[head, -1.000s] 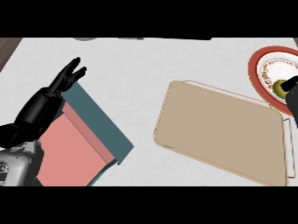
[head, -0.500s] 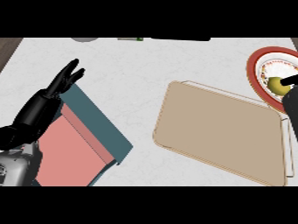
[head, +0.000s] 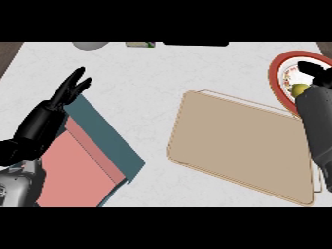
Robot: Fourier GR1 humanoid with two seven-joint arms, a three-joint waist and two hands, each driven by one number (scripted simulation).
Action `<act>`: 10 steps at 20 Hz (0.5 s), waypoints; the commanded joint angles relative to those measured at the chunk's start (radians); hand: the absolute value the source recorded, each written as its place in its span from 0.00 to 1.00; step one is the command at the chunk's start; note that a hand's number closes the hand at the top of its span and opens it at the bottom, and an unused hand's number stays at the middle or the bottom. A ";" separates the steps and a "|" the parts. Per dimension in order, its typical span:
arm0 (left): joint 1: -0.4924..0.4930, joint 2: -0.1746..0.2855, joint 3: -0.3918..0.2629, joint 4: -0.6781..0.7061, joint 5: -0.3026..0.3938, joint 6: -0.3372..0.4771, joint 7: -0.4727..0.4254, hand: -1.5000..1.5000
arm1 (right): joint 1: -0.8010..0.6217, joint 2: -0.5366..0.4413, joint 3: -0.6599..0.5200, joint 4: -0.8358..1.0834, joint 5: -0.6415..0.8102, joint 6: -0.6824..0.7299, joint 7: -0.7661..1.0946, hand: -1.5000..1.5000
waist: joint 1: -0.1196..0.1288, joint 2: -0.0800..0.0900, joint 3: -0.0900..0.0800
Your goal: Pick the lemon from the tray and place it in the plate
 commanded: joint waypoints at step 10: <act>0.033 0.022 0.065 0.069 0.003 -0.014 -0.071 0.50 | 0.325 0.217 0.206 -0.586 -0.393 -0.103 -0.243 0.00 | -0.060 -0.019 -0.006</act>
